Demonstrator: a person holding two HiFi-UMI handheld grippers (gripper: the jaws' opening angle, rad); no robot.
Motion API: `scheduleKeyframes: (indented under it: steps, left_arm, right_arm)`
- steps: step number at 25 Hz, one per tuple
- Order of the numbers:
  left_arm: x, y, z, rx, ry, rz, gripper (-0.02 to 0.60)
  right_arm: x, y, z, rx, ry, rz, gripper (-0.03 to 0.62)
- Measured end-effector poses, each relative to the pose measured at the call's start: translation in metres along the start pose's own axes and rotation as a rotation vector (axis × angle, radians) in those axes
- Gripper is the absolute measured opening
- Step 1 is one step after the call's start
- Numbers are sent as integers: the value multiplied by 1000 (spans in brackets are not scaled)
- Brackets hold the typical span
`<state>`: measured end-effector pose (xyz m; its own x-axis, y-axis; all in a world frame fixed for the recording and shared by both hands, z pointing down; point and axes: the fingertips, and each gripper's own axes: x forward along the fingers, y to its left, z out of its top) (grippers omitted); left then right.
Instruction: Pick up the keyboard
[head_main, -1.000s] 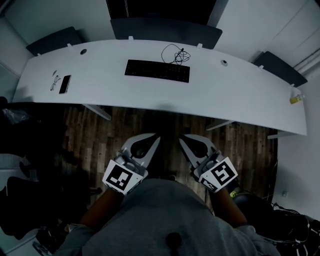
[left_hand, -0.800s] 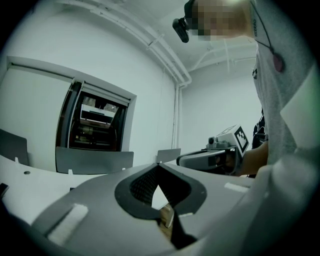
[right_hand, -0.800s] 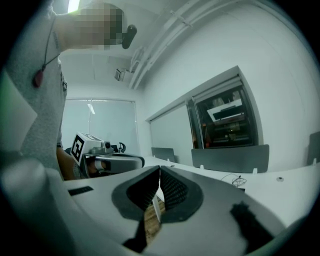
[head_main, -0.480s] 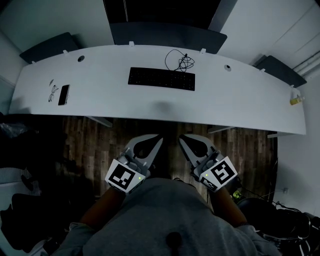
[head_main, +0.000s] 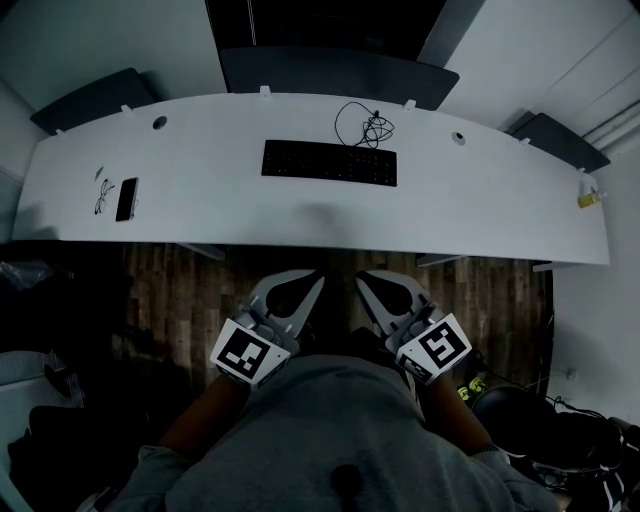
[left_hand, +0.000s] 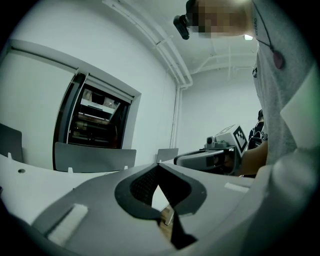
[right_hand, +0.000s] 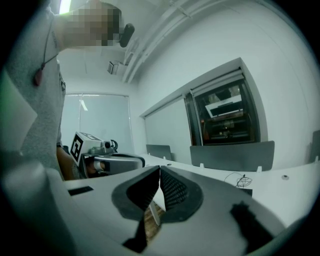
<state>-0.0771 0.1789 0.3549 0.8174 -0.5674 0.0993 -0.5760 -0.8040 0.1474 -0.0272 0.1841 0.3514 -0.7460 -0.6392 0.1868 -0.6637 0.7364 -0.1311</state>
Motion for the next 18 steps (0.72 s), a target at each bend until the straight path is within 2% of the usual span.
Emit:
scheduleKeyframes:
  steps: [6,10,13,18]
  left_arm:
    - [-3,12,1,-10,-10,4,5]
    - [-2,24,0,-27,12,24,5]
    - [4,32,9,-5,-24,25,5]
    - [16,53,14,47,-32,55,5]
  right_arm:
    - [12,-2,0,2,11,-3,15]
    - [22,-8,1,-9,9,11,15]
    - [29,-17,3,-6,7,21,15]
    - [45,-35,8,-8,6,51,15]
